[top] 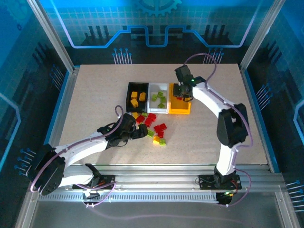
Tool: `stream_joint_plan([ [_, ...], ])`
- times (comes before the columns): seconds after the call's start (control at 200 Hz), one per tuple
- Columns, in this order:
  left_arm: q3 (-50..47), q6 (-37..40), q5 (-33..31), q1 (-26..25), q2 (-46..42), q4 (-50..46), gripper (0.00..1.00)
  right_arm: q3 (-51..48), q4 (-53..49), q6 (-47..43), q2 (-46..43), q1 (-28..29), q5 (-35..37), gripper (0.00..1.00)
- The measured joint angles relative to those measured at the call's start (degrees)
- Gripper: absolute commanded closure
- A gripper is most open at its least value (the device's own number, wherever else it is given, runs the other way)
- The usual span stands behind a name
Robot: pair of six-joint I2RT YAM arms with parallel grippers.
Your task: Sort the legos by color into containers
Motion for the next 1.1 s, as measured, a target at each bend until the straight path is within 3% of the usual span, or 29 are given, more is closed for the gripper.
stream_joint_plan([
  [0.11,0.0,0.04,0.59,0.0,0.39,0.02,0.01,3.72,-2.14,0.59,4.66,-0.68,0.85,0.59],
  [0.3,0.07,0.24,1.11,0.0,2.03,-0.02,0.02,7.04,-4.39,1.97,7.21,-1.03,0.66,0.42],
  [0.44,1.33,1.01,1.68,0.0,3.96,-0.22,0.08,7.37,-4.5,2.47,7.19,-1.01,0.26,0.3],
  [0.675,8.76,4.74,1.03,0.0,11.85,-0.87,0.21,4.59,-3.26,2.78,3.85,-0.72,-0.79,0.29],
  [0.981,17.73,11.61,-7.48,0.0,23.61,-3.34,0.36,-4.68,0.02,3.93,-6.08,-0.46,-2.67,0.29],
  [1.101,18.6,12.79,-9.53,-0.04,25.77,-3.45,0.37,-6.67,0.9,4.24,-7.54,-0.48,-2.82,0.29],
])
